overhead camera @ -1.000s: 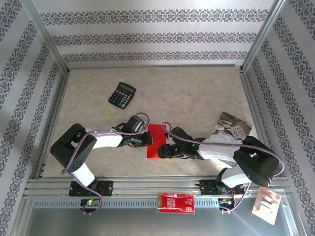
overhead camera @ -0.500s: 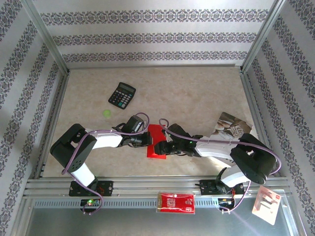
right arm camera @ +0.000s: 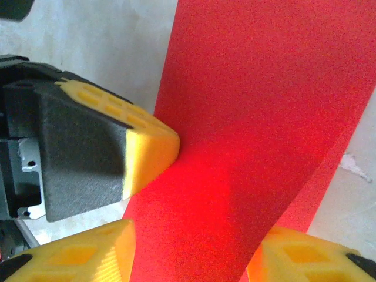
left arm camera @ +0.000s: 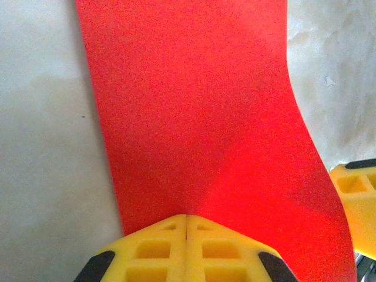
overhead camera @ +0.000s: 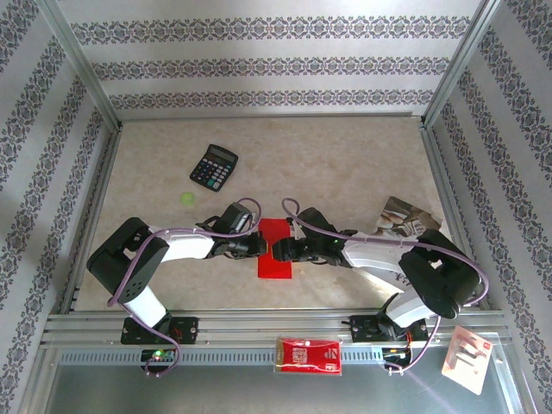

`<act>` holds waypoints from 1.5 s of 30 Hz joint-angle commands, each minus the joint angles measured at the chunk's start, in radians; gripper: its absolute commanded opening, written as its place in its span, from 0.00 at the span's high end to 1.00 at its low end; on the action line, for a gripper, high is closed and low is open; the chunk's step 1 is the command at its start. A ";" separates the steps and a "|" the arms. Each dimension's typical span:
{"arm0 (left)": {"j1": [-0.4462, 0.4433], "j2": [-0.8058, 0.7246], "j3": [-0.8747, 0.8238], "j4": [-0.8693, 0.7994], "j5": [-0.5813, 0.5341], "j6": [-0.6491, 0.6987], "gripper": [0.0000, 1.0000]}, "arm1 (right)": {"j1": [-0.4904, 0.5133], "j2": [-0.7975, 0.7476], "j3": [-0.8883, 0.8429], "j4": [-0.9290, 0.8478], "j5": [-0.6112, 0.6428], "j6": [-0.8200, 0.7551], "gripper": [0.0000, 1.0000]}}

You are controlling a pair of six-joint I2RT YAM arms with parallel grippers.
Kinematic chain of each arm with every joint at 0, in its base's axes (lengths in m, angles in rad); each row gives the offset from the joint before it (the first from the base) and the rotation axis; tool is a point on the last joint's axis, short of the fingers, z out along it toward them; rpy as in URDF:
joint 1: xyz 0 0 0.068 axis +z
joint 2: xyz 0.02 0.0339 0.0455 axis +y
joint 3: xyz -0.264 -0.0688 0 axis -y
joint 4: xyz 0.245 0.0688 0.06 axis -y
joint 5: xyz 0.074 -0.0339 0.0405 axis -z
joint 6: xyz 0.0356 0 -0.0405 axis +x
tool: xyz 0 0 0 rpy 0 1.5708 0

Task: Fold a paper plane with a square sheet of paper (pick it up from the middle)
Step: Fold the triangle a second time at the center of the table.

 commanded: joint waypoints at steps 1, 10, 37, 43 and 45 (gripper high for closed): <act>0.006 0.018 -0.040 -0.120 -0.018 0.022 1.00 | -0.015 0.023 0.032 0.019 -0.030 -0.038 0.49; 0.006 0.022 -0.031 -0.126 -0.018 0.027 1.00 | -0.082 0.079 0.043 0.060 -0.085 0.088 0.64; -0.022 -0.315 -0.044 -0.099 -0.109 0.115 0.49 | -0.129 0.031 -0.034 0.041 -0.090 0.490 1.00; -0.179 -0.518 -0.138 -0.097 -0.299 0.293 0.43 | -0.133 0.034 -0.034 0.019 -0.126 0.552 1.00; -0.250 -0.543 -0.139 -0.121 -0.384 0.350 0.40 | -0.134 0.035 -0.032 0.017 -0.134 0.570 1.00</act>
